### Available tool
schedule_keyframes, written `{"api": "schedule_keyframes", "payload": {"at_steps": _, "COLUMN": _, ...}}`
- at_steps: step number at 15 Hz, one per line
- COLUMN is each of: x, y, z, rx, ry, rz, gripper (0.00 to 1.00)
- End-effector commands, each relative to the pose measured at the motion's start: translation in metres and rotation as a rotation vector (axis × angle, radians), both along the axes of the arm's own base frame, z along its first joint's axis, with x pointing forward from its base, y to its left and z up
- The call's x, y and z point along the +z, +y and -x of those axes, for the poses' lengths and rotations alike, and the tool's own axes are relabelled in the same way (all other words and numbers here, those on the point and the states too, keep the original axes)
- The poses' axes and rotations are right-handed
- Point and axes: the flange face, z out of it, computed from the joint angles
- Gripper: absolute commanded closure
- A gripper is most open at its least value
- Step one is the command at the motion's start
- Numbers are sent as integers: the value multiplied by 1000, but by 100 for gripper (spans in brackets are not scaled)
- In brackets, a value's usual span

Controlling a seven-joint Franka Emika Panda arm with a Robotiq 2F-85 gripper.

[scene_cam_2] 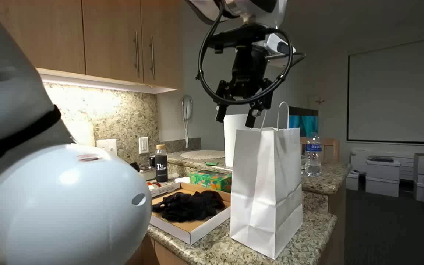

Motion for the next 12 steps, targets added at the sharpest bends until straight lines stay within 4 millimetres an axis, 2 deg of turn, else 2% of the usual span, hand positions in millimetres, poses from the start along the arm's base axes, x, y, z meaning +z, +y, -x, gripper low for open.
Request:
{"api": "schedule_keyframes", "payload": {"at_steps": 1, "x": 1, "y": 0, "z": 0, "rx": 0, "ry": 1, "rz": 0, "gripper": 0}}
{"api": "schedule_keyframes", "payload": {"at_steps": 7, "x": 1, "y": 0, "z": 0, "rx": 0, "ry": 1, "rz": 0, "gripper": 0}}
{"api": "schedule_keyframes", "payload": {"at_steps": 10, "x": 4, "y": 17, "z": 0, "rx": -19, "ry": 11, "rz": 3, "gripper": 0}}
{"api": "schedule_keyframes", "payload": {"at_steps": 12, "x": 11, "y": 36, "z": 7, "rx": -23, "ry": -9, "rz": -3, "gripper": 0}}
